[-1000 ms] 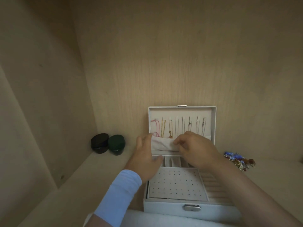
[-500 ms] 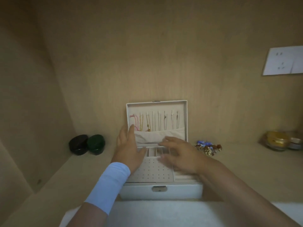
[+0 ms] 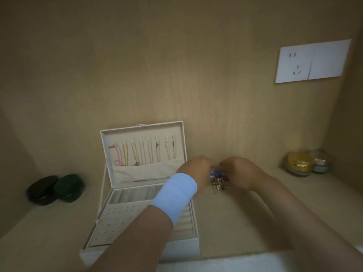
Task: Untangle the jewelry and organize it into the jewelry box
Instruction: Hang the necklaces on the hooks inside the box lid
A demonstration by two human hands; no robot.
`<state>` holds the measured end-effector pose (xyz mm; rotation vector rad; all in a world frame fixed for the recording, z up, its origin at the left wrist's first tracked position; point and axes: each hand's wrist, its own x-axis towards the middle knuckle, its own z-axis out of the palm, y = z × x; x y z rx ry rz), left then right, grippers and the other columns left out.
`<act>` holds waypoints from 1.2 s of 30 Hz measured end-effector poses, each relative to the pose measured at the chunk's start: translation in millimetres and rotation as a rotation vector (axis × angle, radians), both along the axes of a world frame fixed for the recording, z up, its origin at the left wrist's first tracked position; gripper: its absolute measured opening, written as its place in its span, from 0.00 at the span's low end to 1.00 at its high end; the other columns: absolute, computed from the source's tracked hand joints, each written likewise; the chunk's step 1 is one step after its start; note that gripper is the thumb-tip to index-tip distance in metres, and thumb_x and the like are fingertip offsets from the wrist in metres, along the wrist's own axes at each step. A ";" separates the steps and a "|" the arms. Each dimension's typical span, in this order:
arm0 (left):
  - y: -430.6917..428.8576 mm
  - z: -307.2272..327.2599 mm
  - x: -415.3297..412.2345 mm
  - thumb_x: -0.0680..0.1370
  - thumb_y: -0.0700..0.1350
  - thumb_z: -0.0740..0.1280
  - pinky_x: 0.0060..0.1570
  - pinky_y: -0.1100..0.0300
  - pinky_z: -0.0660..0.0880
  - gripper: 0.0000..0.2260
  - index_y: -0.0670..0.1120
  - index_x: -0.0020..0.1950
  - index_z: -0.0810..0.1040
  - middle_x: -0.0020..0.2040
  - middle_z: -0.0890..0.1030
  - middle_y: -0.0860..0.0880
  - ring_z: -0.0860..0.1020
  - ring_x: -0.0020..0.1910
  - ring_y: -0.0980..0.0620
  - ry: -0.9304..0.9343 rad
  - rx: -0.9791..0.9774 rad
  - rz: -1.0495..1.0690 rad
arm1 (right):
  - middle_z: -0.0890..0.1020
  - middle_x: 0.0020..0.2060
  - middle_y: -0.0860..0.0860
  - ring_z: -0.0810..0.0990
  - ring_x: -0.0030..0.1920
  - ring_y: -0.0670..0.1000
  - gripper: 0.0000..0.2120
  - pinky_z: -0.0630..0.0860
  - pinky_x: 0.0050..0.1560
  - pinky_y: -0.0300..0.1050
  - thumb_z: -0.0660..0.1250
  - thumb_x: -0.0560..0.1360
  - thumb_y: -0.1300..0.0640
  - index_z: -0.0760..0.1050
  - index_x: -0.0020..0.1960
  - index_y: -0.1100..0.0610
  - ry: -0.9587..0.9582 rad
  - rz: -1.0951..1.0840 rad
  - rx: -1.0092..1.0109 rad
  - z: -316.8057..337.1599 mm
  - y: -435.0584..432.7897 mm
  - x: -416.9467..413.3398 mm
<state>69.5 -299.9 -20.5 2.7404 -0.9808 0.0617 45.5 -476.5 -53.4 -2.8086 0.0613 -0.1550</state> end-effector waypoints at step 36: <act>-28.5 -14.1 -3.3 0.80 0.36 0.59 0.64 0.56 0.69 0.20 0.45 0.73 0.69 0.71 0.69 0.44 0.72 0.68 0.43 0.175 0.198 0.162 | 0.80 0.62 0.48 0.78 0.61 0.47 0.17 0.68 0.56 0.34 0.61 0.78 0.62 0.81 0.62 0.51 0.138 0.106 0.161 -2.9 -35.6 -39.1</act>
